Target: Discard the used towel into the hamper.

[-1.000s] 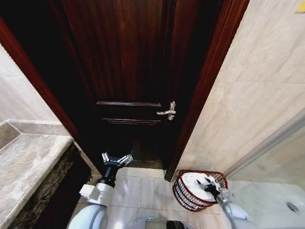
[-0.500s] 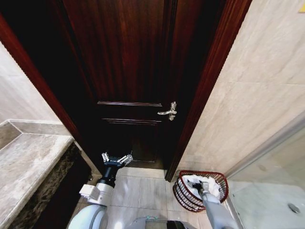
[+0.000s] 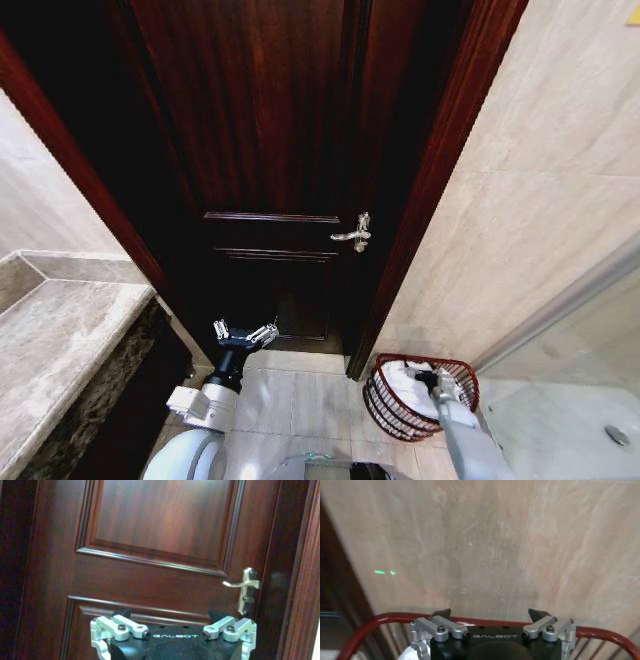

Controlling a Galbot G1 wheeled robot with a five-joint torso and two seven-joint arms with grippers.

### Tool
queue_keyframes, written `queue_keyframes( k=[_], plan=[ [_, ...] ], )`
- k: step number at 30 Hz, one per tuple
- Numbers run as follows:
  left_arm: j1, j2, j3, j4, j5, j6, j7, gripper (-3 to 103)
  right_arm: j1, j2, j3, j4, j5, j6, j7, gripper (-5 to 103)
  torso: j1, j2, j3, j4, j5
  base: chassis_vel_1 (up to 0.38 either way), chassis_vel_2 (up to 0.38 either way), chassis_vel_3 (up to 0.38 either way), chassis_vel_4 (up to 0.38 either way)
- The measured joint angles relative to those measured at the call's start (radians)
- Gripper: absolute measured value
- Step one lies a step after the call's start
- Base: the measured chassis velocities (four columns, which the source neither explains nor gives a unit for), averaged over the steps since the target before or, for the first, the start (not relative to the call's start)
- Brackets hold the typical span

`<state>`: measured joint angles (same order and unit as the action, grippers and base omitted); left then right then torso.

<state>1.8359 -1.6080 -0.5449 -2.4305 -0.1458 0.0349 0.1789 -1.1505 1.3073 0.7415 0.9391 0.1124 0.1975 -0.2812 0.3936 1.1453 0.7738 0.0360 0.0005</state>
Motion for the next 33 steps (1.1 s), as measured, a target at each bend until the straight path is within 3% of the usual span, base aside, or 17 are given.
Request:
queue_keyframes(
  k=[4,6,8,11,19,33],
  plan=[
    [0.000,0.000,0.000,0.000,0.000,0.000,0.000,100,-0.087,0.013,0.020,0.113,0.021,-0.006,0.005,100,0.000,0.000,0.000,-0.0001,0.0000,0.000,0.000,0.000,0.000],
    [0.000,0.000,0.000,0.000,0.000,0.000,0.000,100,-0.213,0.033,0.046,0.283,0.050,-0.009,0.013,100,0.000,0.000,0.000,-0.0006,-0.0006,0.000,0.000,0.000,0.000],
    [0.000,0.000,0.000,0.000,0.000,0.000,0.000,100,-0.248,0.041,0.054,0.333,0.055,-0.009,0.015,100,0.000,0.000,0.000,-0.0001,-0.0005,0.000,0.000,0.000,0.000],
    [0.000,0.000,0.000,0.000,0.000,0.000,0.000,100,-0.408,0.099,0.087,0.576,0.056,0.014,0.046,100,0.000,0.000,0.000,0.0000,-0.0011,0.000,0.000,0.000,0.000],
    [0.000,0.000,0.000,0.000,0.000,0.000,0.000,100,-0.618,0.217,0.055,0.947,0.052,0.055,0.115,100,0.000,0.000,0.000,-0.0004,-0.0009,0.000,0.000,0.000,0.000],
    [0.000,0.000,0.000,0.000,0.000,0.000,0.000,100,-0.743,0.280,0.001,1.389,0.074,0.049,0.111,100,0.000,0.000,0.000,0.0000,-0.0005,0.000,0.000,0.000,0.000]
  ],
)
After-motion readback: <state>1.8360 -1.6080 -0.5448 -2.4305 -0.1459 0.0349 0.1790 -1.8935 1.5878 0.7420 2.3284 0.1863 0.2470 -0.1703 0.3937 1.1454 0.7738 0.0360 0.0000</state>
